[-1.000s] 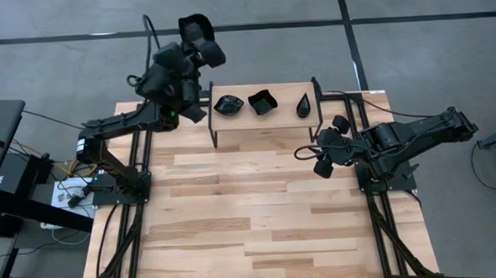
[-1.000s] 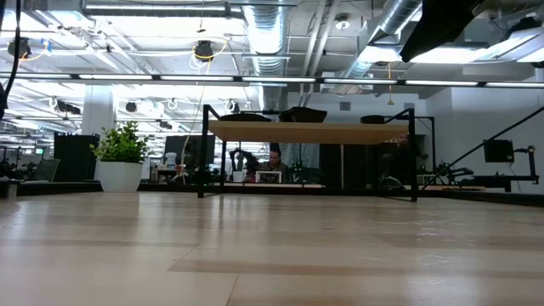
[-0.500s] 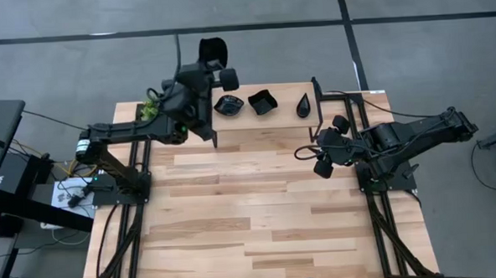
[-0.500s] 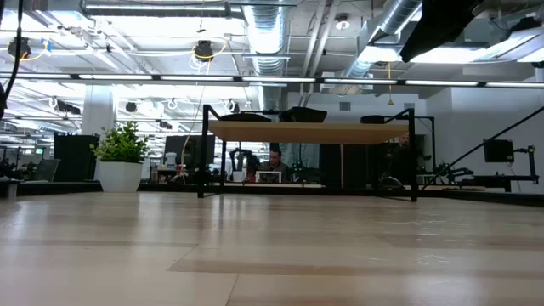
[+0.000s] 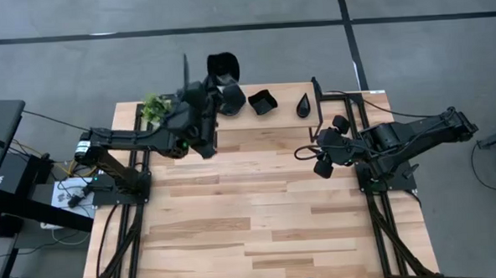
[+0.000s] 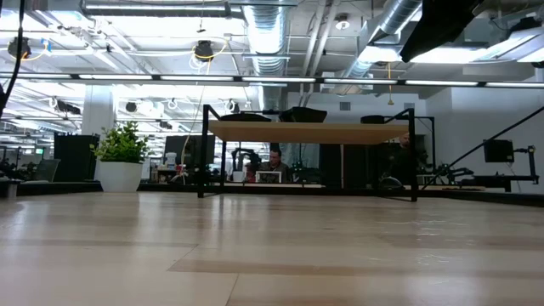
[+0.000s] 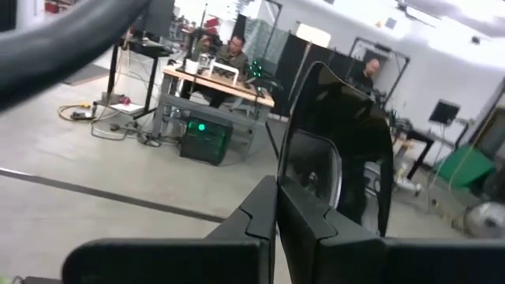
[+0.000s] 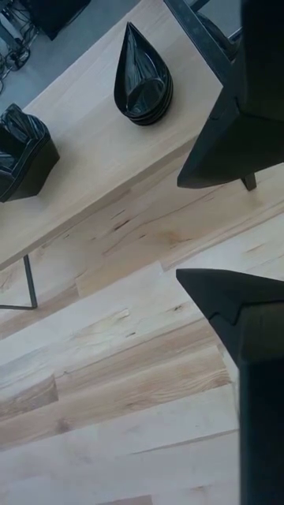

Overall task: Pick & Place Mini shaped plates
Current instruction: Stack the black plate on top of the black plate on the shelf

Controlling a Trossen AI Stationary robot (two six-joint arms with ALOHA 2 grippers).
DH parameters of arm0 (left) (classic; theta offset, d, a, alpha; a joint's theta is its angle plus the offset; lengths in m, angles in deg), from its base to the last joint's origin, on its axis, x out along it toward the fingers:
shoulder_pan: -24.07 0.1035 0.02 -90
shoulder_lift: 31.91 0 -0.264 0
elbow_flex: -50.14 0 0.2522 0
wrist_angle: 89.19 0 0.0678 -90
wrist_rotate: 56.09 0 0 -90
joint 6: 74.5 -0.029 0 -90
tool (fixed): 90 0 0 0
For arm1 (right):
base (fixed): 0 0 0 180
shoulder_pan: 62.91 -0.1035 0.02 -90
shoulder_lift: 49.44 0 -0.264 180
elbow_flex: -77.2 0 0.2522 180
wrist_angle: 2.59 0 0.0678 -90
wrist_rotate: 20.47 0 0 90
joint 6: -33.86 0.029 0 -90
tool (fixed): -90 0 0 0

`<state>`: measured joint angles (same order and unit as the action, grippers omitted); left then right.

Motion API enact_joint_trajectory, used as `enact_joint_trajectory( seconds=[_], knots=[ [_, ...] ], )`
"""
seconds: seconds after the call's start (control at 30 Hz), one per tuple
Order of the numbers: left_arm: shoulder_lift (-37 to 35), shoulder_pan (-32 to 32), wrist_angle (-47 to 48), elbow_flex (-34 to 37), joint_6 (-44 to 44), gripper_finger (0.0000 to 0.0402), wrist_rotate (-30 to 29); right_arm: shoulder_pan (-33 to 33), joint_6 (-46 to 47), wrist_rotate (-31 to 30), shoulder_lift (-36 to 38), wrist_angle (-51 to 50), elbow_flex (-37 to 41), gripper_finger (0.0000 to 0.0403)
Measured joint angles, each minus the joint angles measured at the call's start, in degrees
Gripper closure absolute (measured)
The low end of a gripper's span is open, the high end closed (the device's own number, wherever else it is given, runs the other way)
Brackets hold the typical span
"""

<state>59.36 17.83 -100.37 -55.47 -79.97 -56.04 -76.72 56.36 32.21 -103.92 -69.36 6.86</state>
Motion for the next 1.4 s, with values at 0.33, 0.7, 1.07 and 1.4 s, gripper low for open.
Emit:
enact_joint_trajectory(
  seconds=[0.33,0.7,1.07,1.4],
  knots=[
    [-0.4,-6.1,0.1,3.8,-11.3,0.0389,-0.1,0.0,0.0,0.0,0.0,0.0,0.0,0.0229],
    [-3.7,-10.2,0.0,0.5,-27.4,0.0389,9.5,0.0,0.0,0.0,0.0,0.0,0.0,0.0229],
    [-4.0,-1.1,6.6,-5.3,-35.0,0.0393,20.3,0.0,0.0,0.0,0.0,0.0,0.0,0.0230],
    [-4.0,6.4,9.9,-6.5,-36.2,0.0392,32.6,0.0,0.0,0.0,0.0,0.0,0.0,0.0231]
  ],
)
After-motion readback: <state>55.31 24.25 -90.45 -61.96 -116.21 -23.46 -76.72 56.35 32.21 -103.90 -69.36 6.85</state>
